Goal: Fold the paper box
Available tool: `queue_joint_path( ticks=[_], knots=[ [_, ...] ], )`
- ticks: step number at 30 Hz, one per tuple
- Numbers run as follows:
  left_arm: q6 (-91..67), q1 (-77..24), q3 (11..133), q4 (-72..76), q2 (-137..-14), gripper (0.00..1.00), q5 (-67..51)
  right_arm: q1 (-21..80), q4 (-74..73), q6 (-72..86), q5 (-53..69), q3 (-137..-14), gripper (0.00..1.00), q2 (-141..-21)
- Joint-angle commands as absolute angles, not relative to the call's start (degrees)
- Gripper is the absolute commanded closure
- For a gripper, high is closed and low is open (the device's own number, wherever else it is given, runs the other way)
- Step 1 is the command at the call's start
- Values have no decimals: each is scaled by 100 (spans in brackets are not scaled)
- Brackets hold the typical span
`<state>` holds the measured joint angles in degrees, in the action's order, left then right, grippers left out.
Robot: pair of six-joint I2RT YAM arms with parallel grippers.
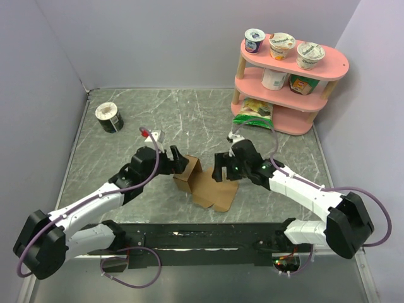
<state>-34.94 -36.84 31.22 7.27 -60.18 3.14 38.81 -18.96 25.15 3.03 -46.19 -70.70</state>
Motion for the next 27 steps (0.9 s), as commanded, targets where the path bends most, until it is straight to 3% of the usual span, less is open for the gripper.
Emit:
queue_joint_path(
  ticks=[1, 7, 16, 22, 27],
  knots=[
    [-2674, -4112, 3796, -33, -6213, 3, 1200, 3701, -2153, 2795, 413, -4211, 5, -6707],
    [-2409, -5027, 4946, -1290, -6995, 5, 2572, 3604, -2153, 2953, 281, -3876, 5, -6373],
    [-2329, -5634, 5721, -2311, -8032, 9, 3453, 3349, -2109, 2953, 272, -3648, 5, -5907],
    [-2364, -5748, 5889, -2461, -8437, 21, 3647, 3287, -2074, 2997, 299, -3489, 5, -5669],
    [-2688, -5687, 5818, -2531, -8578, 38, 3815, 3261, -2074, 3006, 316, -3393, 5, -5572]
  ],
)
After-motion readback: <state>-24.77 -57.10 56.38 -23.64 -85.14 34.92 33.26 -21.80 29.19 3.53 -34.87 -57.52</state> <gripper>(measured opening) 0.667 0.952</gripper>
